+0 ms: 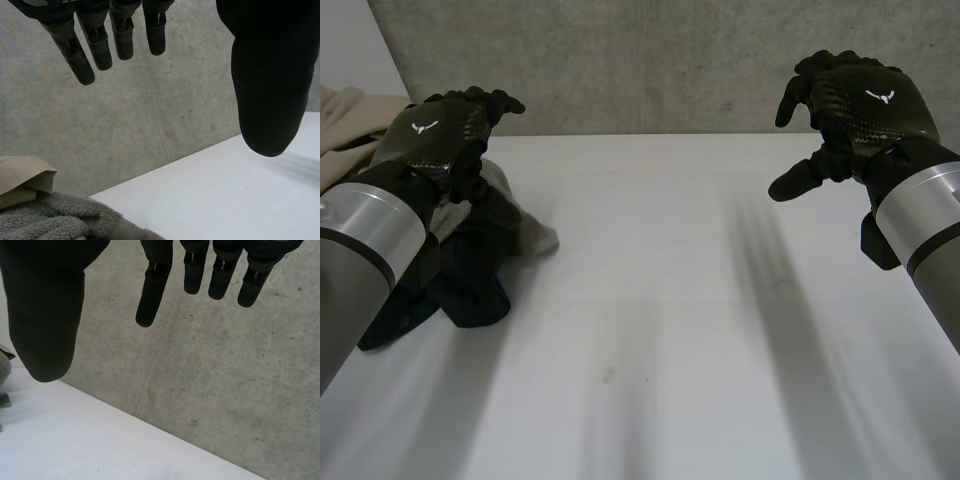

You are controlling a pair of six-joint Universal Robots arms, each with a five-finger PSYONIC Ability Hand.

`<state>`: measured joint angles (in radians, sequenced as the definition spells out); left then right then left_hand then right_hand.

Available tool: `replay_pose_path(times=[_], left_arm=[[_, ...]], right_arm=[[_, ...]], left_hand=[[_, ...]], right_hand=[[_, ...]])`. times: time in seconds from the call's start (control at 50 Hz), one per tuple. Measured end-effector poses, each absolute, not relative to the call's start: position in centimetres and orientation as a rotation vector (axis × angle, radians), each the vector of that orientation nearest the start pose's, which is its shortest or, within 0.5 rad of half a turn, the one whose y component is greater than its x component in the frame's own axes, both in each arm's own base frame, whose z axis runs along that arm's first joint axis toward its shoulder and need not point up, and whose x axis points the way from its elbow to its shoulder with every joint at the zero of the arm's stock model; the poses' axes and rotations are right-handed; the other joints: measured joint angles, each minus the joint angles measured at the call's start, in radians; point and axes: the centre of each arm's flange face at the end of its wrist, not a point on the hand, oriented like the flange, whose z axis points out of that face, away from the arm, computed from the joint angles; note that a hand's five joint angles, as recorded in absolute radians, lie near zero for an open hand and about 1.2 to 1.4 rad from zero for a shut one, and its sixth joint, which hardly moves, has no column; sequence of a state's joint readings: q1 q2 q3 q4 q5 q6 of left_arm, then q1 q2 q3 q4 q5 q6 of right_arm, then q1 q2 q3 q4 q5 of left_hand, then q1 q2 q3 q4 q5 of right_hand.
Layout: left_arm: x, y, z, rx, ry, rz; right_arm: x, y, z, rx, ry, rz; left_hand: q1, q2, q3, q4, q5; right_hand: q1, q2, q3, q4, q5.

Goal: Fold the laundry.

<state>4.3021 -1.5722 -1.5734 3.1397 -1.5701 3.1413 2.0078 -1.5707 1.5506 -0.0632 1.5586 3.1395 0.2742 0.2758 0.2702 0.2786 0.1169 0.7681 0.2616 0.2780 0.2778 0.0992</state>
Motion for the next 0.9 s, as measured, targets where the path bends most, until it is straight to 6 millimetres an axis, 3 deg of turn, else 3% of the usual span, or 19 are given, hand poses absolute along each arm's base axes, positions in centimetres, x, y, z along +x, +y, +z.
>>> replay_pose_path(times=[0.22, 0.42, 0.44, 0.46, 0.5, 0.56, 0.6, 0.9], left_arm=[[-23.0, -23.6, 29.8, 0.491, 2.380, -2.357], [-23.0, -23.8, 29.7, 0.586, 2.285, -2.363], [-23.0, -23.8, 29.7, 0.598, 2.272, -2.362], [-23.0, -23.8, 29.8, 0.604, 2.264, -2.361], [-23.0, -23.8, 29.8, 0.613, 2.252, -2.360], [-23.0, -23.8, 29.8, 0.614, 2.244, -2.360], [-23.0, -23.8, 29.9, 0.612, 2.244, -2.360], [-22.6, -24.3, 30.3, 0.580, 2.223, -2.366]], right_arm=[[25.2, -23.5, 33.8, -0.379, 1.720, -2.176], [25.2, -23.5, 34.0, -0.373, 1.692, -2.198], [25.2, -23.5, 34.0, -0.373, 1.691, -2.198], [25.2, -23.6, 33.9, -0.375, 1.692, -2.196], [25.2, -23.7, 33.9, -0.378, 1.692, -2.192], [25.2, -23.7, 33.9, -0.384, 1.691, -2.189], [25.3, -23.7, 33.9, -0.389, 1.692, -2.187], [25.2, -23.8, 33.8, -0.399, 1.716, -2.195]], left_hand=[[-0.069, -0.071, -0.060, -0.077, -0.068], [-0.069, -0.071, -0.060, -0.077, -0.068], [-0.069, -0.071, -0.060, -0.077, -0.068], [-0.069, -0.071, -0.060, -0.077, -0.068], [-0.069, -0.071, -0.060, -0.077, -0.068], [-0.069, -0.071, -0.060, -0.077, -0.068], [-0.069, -0.071, -0.060, -0.077, -0.068], [-0.069, -0.071, -0.060, -0.077, -0.068]], right_hand=[[0.000, -0.054, -0.068, -0.069, -0.051], [-0.013, -0.042, -0.055, -0.056, -0.039], [-0.043, 0.004, -0.009, -0.009, 0.007], [-0.073, 0.267, 0.230, 0.229, 0.240], [-0.104, 0.347, 0.321, 0.319, 0.324], [-0.447, 0.026, 0.013, 0.021, 0.027], [-0.539, -0.057, -0.070, -0.066, -0.052], [-0.539, -0.057, -0.072, -0.071, -0.053]])
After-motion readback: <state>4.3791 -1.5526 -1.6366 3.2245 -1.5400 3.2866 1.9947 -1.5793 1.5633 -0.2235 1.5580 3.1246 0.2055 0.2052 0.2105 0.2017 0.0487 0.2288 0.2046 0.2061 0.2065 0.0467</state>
